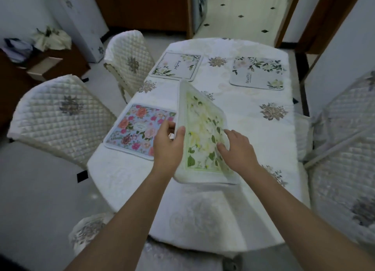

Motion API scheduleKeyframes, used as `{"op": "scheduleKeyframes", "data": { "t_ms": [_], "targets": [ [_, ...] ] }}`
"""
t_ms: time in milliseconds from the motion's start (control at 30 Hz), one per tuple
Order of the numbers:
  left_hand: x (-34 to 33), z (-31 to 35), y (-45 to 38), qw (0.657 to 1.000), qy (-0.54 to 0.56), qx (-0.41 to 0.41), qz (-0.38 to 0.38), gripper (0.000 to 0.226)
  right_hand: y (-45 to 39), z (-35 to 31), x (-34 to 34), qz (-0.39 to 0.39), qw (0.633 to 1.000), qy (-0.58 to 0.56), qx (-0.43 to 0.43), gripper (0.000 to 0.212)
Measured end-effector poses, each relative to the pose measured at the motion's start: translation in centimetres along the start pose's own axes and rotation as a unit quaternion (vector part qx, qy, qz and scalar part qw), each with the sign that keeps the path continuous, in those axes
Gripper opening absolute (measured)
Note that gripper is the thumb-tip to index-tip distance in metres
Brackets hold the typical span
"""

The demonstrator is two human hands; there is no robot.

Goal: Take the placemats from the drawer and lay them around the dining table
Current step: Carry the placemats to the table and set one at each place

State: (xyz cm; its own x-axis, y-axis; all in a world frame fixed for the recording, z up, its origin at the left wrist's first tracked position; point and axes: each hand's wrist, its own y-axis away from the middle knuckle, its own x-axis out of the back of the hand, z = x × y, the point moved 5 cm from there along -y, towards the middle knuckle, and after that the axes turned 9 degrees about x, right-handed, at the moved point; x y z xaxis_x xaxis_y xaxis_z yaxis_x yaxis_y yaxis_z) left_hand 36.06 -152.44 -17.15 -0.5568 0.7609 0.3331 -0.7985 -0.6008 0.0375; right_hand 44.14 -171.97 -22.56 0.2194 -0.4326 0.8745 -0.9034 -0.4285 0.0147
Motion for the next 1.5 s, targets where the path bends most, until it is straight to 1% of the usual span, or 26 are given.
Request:
{"op": "scheduleKeyframes", "data": {
  "t_ms": [133,267,333,467,533,667,767,867,933,1000,1067,1133,1200,1267,1367,1500],
  "targets": [
    [0.4,-4.9,0.7,0.997,-0.024,0.066,0.033,0.015,-0.2,-0.3,-1.4,-0.036,0.999,-0.002,0.024,0.058],
    [2.1,-10.6,1.5,0.988,-0.074,0.128,0.038,0.015,0.1,-0.6,-3.6,-0.066,0.997,-0.005,0.033,0.059],
    [2.9,-12.8,1.9,0.983,-0.105,0.151,0.027,0.014,0.5,-0.7,-4.8,-0.082,0.996,-0.005,0.028,0.059],
    [3.7,-16.3,2.8,0.969,-0.163,0.185,-0.018,0.008,1.1,-0.6,-7.6,-0.125,0.992,0.009,0.005,0.060],
    [4.1,-17.9,3.1,0.964,-0.169,0.203,-0.040,0.016,1.5,-0.3,-9.3,-0.150,0.988,0.016,-0.024,0.060],
    [4.9,-20.4,3.6,0.946,-0.213,0.224,-0.097,0.048,2.8,0.5,-12.4,-0.193,0.977,0.009,-0.088,0.060],
    [5.3,-21.7,4.0,0.939,-0.227,0.229,-0.119,0.055,3.6,0.8,-13.6,-0.178,0.977,0.050,-0.108,0.066],
    [5.6,-22.7,4.0,0.943,-0.210,0.231,-0.114,0.056,4.0,1.5,-14.2,-0.154,0.972,0.092,-0.150,0.078],
    [5.6,-22.8,4.0,0.949,-0.195,0.223,-0.107,0.055,4.2,2.2,-14.3,-0.142,0.969,0.090,-0.180,0.084],
    [5.6,-22.7,4.1,0.954,-0.190,0.211,-0.102,0.053,4.3,2.8,-14.1,-0.132,0.968,0.085,-0.197,0.084],
    [5.5,-22.5,4.2,0.954,-0.186,0.214,-0.100,0.047,4.0,3.3,-13.7,-0.109,0.970,0.095,-0.195,0.079],
    [5.4,-22.4,4.1,0.950,-0.183,0.235,-0.095,0.035,3.6,3.6,-13.4,-0.104,0.970,0.103,-0.194,0.076],
    [5.3,-22.0,4.0,0.947,-0.197,0.238,-0.090,0.023,3.1,4.1,-13.2,-0.114,0.969,0.104,-0.192,0.079],
    [5.0,-21.5,4.1,0.946,-0.217,0.224,-0.087,0.019,2.5,4.6,-12.8,-0.110,0.973,0.090,-0.184,0.081],
    [4.5,-20.6,4.6,0.946,-0.242,0.209,-0.062,0.017,1.7,5.6,-11.9,-0.091,0.982,0.050,-0.158,0.064],
    [3.5,-18.8,5.6,0.945,-0.250,0.211,0.000,0.019,1.1,7.0,-10.8,-0.093,0.990,-0.013,-0.103,0.043]
  ]
}}
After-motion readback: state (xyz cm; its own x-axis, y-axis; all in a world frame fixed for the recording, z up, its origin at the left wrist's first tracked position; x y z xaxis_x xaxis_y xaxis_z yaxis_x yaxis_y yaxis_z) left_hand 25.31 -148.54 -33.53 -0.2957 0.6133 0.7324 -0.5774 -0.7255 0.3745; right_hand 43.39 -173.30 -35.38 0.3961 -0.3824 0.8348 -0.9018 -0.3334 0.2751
